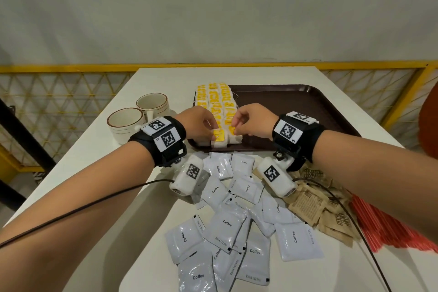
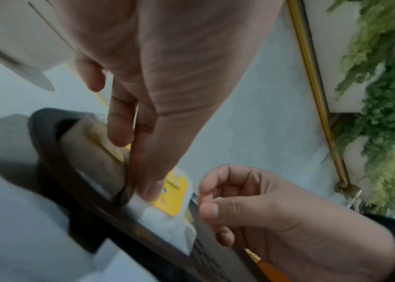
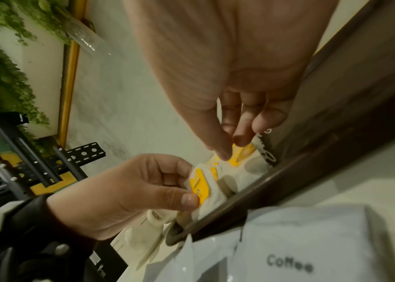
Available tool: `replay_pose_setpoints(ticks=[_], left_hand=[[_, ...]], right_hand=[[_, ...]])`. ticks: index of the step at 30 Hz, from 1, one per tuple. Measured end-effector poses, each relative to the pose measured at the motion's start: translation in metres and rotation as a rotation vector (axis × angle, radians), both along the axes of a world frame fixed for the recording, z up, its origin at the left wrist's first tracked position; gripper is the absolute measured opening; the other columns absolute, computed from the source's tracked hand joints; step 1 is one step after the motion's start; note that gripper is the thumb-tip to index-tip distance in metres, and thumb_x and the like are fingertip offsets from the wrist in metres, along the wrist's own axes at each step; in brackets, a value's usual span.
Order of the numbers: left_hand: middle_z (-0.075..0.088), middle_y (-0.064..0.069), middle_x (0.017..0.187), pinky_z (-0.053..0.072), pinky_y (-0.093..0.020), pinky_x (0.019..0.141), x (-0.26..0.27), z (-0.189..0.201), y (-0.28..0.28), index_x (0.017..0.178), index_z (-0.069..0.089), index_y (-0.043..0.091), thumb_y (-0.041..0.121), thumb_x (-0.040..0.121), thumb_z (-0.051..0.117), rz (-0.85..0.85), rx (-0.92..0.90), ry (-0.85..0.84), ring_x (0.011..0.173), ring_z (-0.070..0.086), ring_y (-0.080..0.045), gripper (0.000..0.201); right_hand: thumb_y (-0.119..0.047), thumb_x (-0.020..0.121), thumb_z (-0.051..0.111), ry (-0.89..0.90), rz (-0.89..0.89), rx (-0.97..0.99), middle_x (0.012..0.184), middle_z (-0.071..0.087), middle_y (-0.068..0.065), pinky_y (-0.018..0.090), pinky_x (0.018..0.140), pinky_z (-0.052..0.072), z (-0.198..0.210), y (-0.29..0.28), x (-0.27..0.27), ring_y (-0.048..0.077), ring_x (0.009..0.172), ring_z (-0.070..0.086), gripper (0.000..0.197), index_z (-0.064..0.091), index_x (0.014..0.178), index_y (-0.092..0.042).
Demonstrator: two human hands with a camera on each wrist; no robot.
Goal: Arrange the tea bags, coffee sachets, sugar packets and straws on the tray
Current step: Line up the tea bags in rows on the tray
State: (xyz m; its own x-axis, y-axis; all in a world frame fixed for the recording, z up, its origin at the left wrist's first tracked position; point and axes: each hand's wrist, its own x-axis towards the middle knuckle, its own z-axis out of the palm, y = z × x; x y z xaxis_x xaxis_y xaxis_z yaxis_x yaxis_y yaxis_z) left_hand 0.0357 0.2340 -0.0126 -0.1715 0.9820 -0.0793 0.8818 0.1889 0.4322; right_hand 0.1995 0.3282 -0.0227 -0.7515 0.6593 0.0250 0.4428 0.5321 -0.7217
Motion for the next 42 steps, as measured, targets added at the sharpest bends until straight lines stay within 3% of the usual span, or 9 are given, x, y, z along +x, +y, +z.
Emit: replay_pose_setpoints(ticks=[7, 10, 14, 17, 22, 26, 33, 39, 42], left_hand=[[0.06, 0.01, 0.076, 0.042, -0.021, 0.067, -0.021, 0.007, -0.018, 0.077, 0.067, 0.018, 0.022, 0.077, 0.077, 0.076, 0.096, -0.031, 0.078, 0.056, -0.01, 0.011], [0.058, 0.01, 0.081, 0.045, -0.026, 0.075, -0.016, 0.002, -0.02, 0.087, 0.068, 0.019, 0.027, 0.077, 0.077, 0.088, 0.048, 0.061, 0.082, 0.056, -0.011, 0.016], [0.057, 0.004, 0.104, 0.047, -0.031, 0.083, -0.023, -0.001, -0.015, 0.113, 0.056, 0.024, 0.04, 0.075, 0.076, 0.191, -0.006, 0.163, 0.098, 0.057, -0.018, 0.046], [0.055, 0.002, 0.105, 0.048, -0.035, 0.087, -0.025, -0.003, -0.011, 0.119, 0.051, 0.023, 0.039, 0.075, 0.077, 0.221, -0.013, 0.12, 0.1, 0.056, -0.019, 0.054], [0.059, 0.002, 0.097, 0.047, -0.03, 0.078, -0.026, -0.004, -0.009, 0.106, 0.058, 0.021, 0.028, 0.075, 0.078, 0.238, -0.007, 0.043, 0.092, 0.058, -0.019, 0.038], [0.056, 0.002, 0.096, 0.044, -0.028, 0.078, -0.029, -0.006, -0.007, 0.099, 0.062, 0.021, 0.028, 0.076, 0.078, 0.215, -0.028, 0.014, 0.093, 0.056, -0.018, 0.029], [0.066, -0.004, 0.108, 0.041, -0.024, 0.075, -0.032, 0.002, 0.0, 0.093, 0.067, 0.01, 0.017, 0.084, 0.07, 0.088, -0.015, 0.035, 0.083, 0.054, -0.012, 0.011], [0.061, -0.003, 0.103, 0.037, -0.021, 0.069, -0.029, 0.007, 0.007, 0.105, 0.066, 0.009, 0.015, 0.09, 0.063, -0.006, -0.083, 0.13, 0.088, 0.05, -0.011, 0.017], [0.056, 0.004, 0.097, 0.036, -0.02, 0.076, -0.03, 0.008, 0.009, 0.105, 0.067, 0.01, 0.017, 0.09, 0.063, -0.035, -0.109, 0.134, 0.088, 0.05, -0.009, 0.017]], right_hand=[[-0.011, 0.077, 0.078, -0.02, -0.02, -0.024, 0.07, 0.058, 0.001, 0.023, 0.058, 0.053, 0.001, 0.007, 0.01, 0.007, 0.057, 0.054, 0.016, 0.063, 0.076, -0.011], [-0.014, 0.077, 0.079, -0.038, 0.051, -0.025, 0.068, 0.058, -0.001, 0.02, 0.057, 0.051, 0.001, 0.001, 0.007, 0.008, 0.058, 0.054, 0.014, 0.065, 0.077, -0.011], [-0.016, 0.073, 0.082, -0.051, 0.084, 0.055, 0.067, 0.058, -0.006, 0.016, 0.056, 0.045, -0.003, -0.006, -0.009, 0.004, 0.056, 0.052, 0.022, 0.06, 0.071, -0.017], [-0.017, 0.071, 0.083, -0.12, 0.071, 0.177, 0.07, 0.057, -0.011, 0.013, 0.056, 0.038, -0.006, -0.011, -0.019, 0.001, 0.062, 0.051, 0.028, 0.055, 0.067, -0.021], [-0.016, 0.072, 0.082, -0.116, 0.09, 0.125, 0.071, 0.057, -0.01, 0.016, 0.06, 0.043, -0.009, -0.011, -0.021, 0.002, 0.063, 0.051, 0.023, 0.059, 0.07, -0.017], [-0.013, 0.075, 0.081, 0.031, -0.029, 0.003, 0.069, 0.061, 0.0, 0.032, 0.067, 0.053, -0.001, 0.0, -0.006, 0.014, 0.064, 0.058, 0.02, 0.061, 0.073, -0.011], [-0.018, 0.075, 0.081, -0.114, -0.127, -0.01, 0.064, 0.059, 0.0, 0.014, 0.045, 0.044, -0.008, 0.005, 0.009, 0.006, 0.05, 0.054, 0.026, 0.055, 0.074, -0.014], [-0.01, 0.078, 0.078, -0.103, -0.1, -0.007, 0.063, 0.062, -0.002, 0.017, 0.051, 0.051, -0.013, 0.007, 0.003, 0.008, 0.056, 0.061, 0.026, 0.053, 0.071, -0.015], [-0.007, 0.08, 0.076, -0.129, -0.042, -0.039, 0.064, 0.062, 0.0, 0.015, 0.051, 0.05, -0.01, 0.006, 0.004, 0.009, 0.057, 0.061, 0.022, 0.055, 0.073, -0.013]])
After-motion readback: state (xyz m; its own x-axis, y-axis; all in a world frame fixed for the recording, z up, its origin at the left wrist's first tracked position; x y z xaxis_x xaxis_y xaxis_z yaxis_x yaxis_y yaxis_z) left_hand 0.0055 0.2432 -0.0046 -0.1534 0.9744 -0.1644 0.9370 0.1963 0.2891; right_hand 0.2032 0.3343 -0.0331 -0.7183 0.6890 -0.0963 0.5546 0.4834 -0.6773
